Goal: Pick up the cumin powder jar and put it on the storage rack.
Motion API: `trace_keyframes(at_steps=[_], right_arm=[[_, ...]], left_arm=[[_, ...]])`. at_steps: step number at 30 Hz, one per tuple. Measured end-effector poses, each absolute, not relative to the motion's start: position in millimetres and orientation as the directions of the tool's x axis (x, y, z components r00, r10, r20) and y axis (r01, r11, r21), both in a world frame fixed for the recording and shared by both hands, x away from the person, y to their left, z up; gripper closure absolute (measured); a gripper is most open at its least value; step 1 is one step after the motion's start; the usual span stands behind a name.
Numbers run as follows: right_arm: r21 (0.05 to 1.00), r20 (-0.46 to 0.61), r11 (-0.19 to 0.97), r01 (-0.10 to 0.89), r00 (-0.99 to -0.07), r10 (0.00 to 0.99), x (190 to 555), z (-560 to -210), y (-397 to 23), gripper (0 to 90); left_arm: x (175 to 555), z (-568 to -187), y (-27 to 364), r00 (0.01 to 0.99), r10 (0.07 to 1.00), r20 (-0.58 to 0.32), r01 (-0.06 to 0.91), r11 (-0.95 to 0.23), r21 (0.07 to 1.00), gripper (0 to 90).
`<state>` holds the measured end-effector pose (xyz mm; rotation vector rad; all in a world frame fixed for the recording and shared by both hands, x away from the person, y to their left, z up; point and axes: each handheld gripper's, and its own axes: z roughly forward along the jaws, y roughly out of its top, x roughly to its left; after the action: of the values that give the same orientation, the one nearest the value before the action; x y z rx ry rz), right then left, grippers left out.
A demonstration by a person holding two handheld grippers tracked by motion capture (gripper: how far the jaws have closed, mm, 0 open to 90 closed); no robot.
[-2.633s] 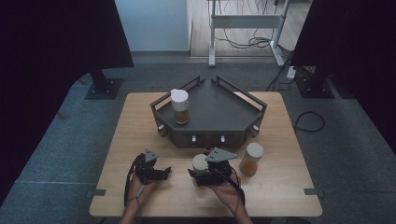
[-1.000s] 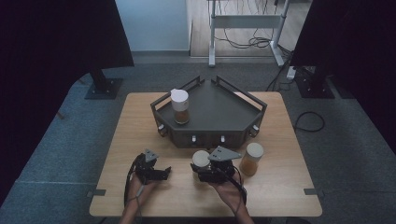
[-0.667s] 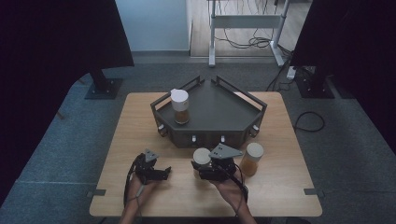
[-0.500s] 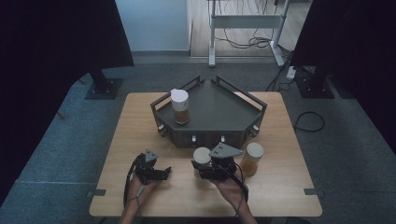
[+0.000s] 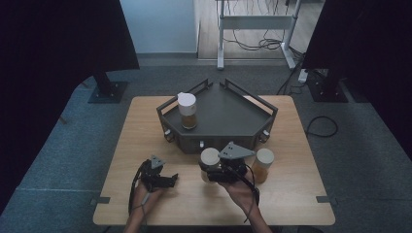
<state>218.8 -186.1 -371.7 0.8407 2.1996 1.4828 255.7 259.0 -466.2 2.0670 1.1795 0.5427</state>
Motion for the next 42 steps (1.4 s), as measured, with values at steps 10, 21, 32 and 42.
trace_keyframes(at_steps=[10,21,32,42], right_arm=[[0.924,0.034,0.268,0.272,-0.758,0.652,224,-358,-188,32.4],[0.924,0.028,0.272,0.268,-0.758,0.652,228,-348,-189,32.5],[0.929,0.025,0.264,0.259,-0.757,0.653,232,-338,-189,32.5],[0.935,0.015,0.259,0.243,-0.756,0.654,239,-322,-189,32.5]], left_arm=[[256,-466,259,0.505,0.863,0.021,0.577,-0.356,0.735,4.0],[255,-466,260,0.513,0.858,0.020,0.571,-0.359,0.738,5.6],[256,-466,260,0.515,0.857,0.019,0.572,-0.360,0.737,5.1],[256,-466,260,0.515,0.857,0.019,0.572,-0.360,0.737,5.1]])
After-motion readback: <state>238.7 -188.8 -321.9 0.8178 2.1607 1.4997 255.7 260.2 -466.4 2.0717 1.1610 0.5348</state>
